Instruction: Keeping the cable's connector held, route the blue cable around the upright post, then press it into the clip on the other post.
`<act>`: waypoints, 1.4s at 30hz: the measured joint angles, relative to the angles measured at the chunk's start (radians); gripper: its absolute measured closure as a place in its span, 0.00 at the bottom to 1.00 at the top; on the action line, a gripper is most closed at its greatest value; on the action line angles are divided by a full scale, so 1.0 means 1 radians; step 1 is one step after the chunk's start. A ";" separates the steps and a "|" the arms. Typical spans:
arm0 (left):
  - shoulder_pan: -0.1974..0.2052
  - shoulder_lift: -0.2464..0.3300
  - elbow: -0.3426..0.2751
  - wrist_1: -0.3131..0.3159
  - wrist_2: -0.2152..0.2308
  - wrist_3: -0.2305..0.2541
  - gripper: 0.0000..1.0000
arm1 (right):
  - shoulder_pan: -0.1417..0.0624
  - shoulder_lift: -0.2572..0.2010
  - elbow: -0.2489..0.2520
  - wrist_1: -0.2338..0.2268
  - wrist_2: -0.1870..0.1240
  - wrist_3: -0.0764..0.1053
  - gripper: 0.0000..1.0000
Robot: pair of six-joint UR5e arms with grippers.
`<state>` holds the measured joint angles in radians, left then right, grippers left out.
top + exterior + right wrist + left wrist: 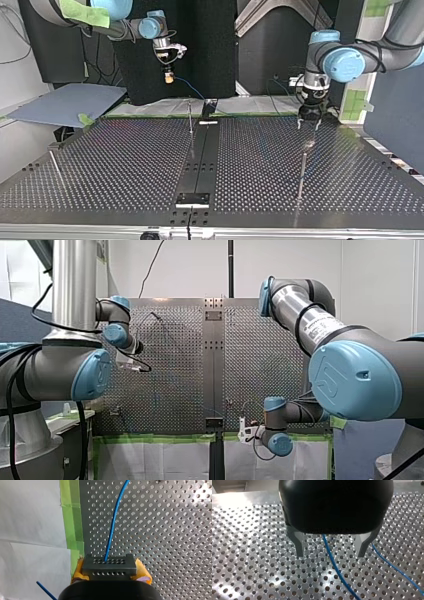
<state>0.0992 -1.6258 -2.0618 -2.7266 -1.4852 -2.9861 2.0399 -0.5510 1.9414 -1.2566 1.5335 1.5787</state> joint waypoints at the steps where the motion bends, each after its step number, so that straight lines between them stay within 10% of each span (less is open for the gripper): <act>1: 0.000 0.006 -0.006 0.001 0.000 0.000 0.00 | 0.000 0.000 0.000 0.000 0.000 0.000 1.00; 20: -0.014 0.179 -0.033 -0.064 0.016 0.024 0.00 | 0.000 0.000 0.000 -0.006 -0.013 0.009 1.00; 42: -0.025 0.324 0.020 -0.161 0.029 0.241 0.00 | 0.011 -0.001 -0.001 0.015 -0.019 0.014 1.00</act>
<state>0.0742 -1.3016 -2.0422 -2.8880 -1.4560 -2.7449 2.0513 -0.5515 1.9405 -1.2416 1.5146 1.5926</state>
